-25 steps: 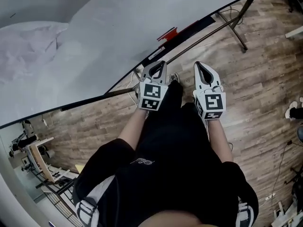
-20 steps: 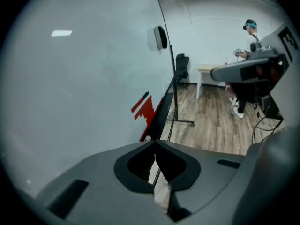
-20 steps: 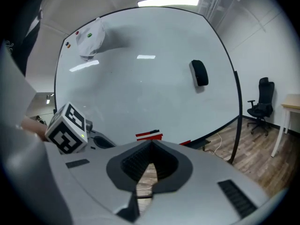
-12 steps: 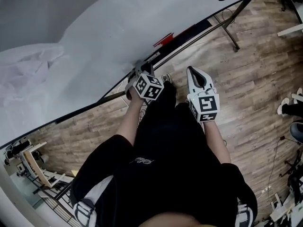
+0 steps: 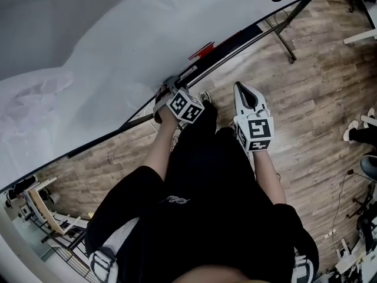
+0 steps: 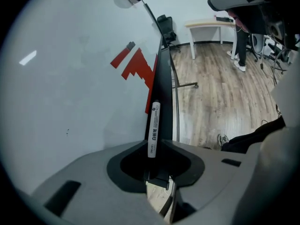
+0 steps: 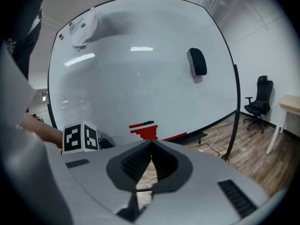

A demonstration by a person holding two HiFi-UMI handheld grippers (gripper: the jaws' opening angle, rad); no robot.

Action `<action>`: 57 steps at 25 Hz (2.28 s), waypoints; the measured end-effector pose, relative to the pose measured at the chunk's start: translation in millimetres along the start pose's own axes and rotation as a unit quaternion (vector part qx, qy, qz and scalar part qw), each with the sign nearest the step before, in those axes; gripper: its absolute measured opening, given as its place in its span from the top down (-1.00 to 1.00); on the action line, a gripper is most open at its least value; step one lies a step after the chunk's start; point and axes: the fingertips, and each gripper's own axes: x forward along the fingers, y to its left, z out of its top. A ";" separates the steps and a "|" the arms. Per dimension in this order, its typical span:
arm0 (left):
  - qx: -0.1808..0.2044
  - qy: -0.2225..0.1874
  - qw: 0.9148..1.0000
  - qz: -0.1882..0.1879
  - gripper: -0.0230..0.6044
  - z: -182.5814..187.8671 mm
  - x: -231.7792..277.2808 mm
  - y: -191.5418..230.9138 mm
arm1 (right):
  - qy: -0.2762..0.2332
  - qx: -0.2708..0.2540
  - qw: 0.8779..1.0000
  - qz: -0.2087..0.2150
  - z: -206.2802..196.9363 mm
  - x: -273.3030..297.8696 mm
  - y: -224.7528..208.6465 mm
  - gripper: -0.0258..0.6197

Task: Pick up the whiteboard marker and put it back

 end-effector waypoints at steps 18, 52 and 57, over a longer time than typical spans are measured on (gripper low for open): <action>0.050 -0.004 0.999 0.019 0.72 -1.4 4.8 -4.1 | 0.003 0.000 1.000 -0.022 -7.2 -10.0 -6.9 0.91; -0.236 -0.464 0.845 -0.121 0.72 135.3 -177.5 -23.2 | -0.093 -0.016 0.996 -0.003 51.3 -58.2 10.6 0.91; -0.215 -0.485 0.836 -0.140 0.72 151.7 -191.1 -43.1 | -0.097 -0.013 0.995 -0.025 48.2 -80.5 2.8 0.91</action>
